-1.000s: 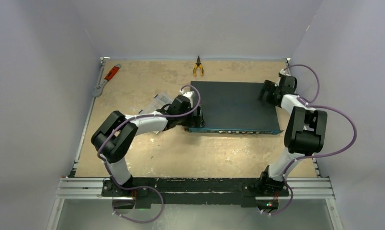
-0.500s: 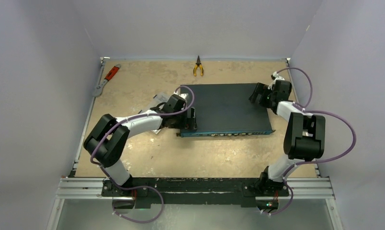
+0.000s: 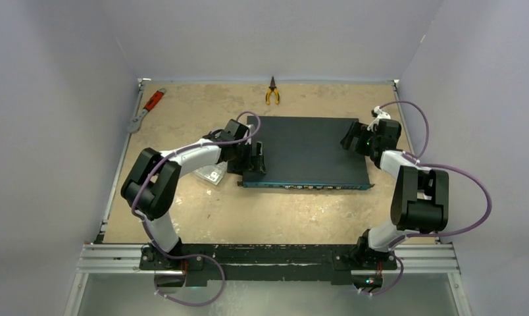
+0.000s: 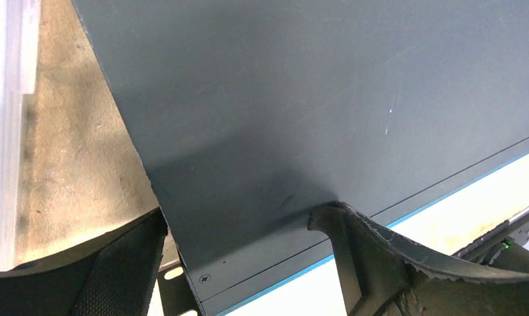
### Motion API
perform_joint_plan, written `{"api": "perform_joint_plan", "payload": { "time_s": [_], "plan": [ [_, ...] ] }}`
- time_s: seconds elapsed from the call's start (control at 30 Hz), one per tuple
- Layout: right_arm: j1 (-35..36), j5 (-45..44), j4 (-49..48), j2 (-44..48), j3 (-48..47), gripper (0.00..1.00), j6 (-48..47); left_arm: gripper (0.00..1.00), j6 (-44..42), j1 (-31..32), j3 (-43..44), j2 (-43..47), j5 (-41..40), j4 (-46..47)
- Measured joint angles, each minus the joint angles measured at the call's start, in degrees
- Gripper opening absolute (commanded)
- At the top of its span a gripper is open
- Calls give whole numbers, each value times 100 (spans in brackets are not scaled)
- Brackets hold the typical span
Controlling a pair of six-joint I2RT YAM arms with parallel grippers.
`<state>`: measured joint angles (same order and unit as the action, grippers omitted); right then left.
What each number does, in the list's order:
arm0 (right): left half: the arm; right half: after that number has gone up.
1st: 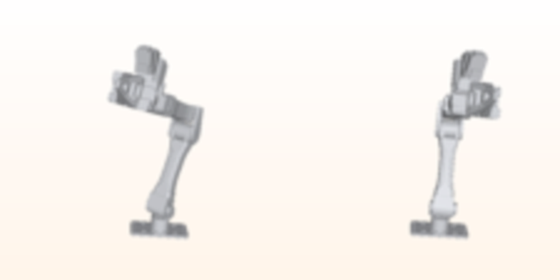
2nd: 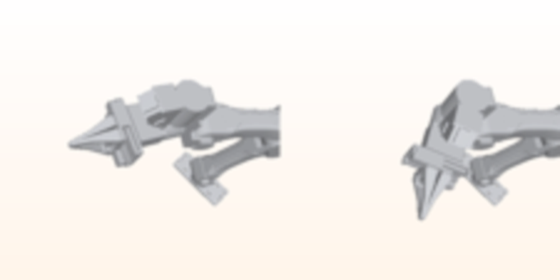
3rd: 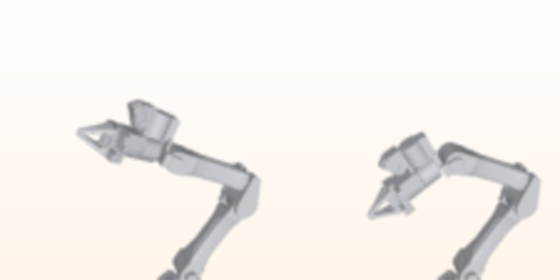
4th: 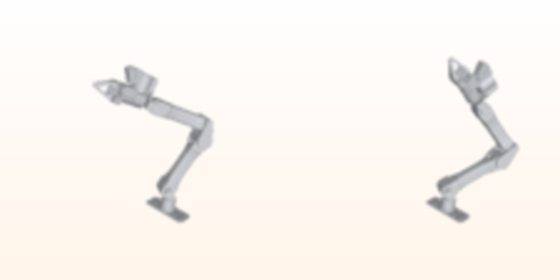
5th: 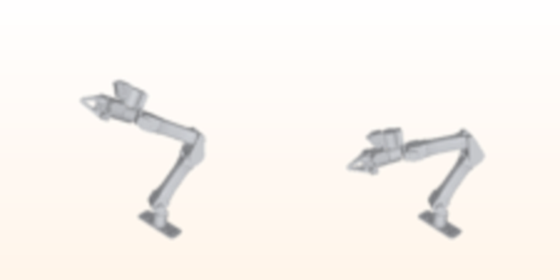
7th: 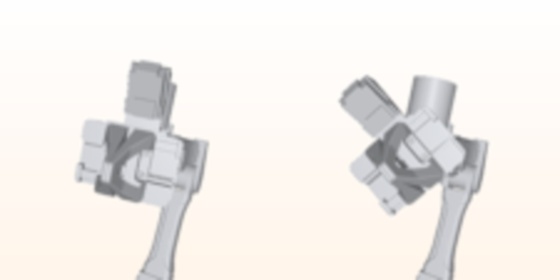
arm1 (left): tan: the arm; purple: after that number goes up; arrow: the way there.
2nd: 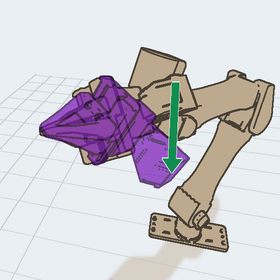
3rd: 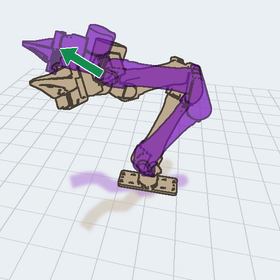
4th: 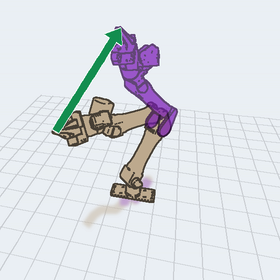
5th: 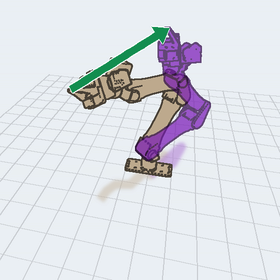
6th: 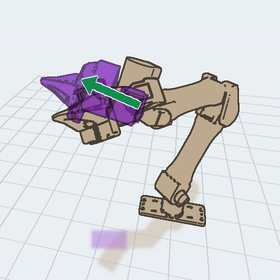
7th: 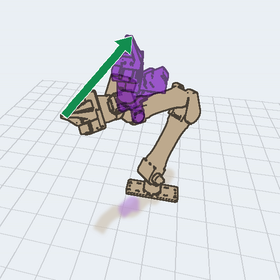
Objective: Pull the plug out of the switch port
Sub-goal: Move the switch port to the center of the board.
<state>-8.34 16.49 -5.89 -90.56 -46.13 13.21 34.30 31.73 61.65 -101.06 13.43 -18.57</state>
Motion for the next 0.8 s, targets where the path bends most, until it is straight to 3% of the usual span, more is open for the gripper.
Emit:
{"api": "perform_joint_plan", "payload": {
  "time_s": [0.5,0.8],
  "plan": [
    [0,-492,1088,627,149,99,-81,82,-249,-216,1510,-1056,693,-1587],
    [4,-970,1427,737,146,99,-13,85,-538,-225,2472,-1633,664,-2083]
  ]
}}
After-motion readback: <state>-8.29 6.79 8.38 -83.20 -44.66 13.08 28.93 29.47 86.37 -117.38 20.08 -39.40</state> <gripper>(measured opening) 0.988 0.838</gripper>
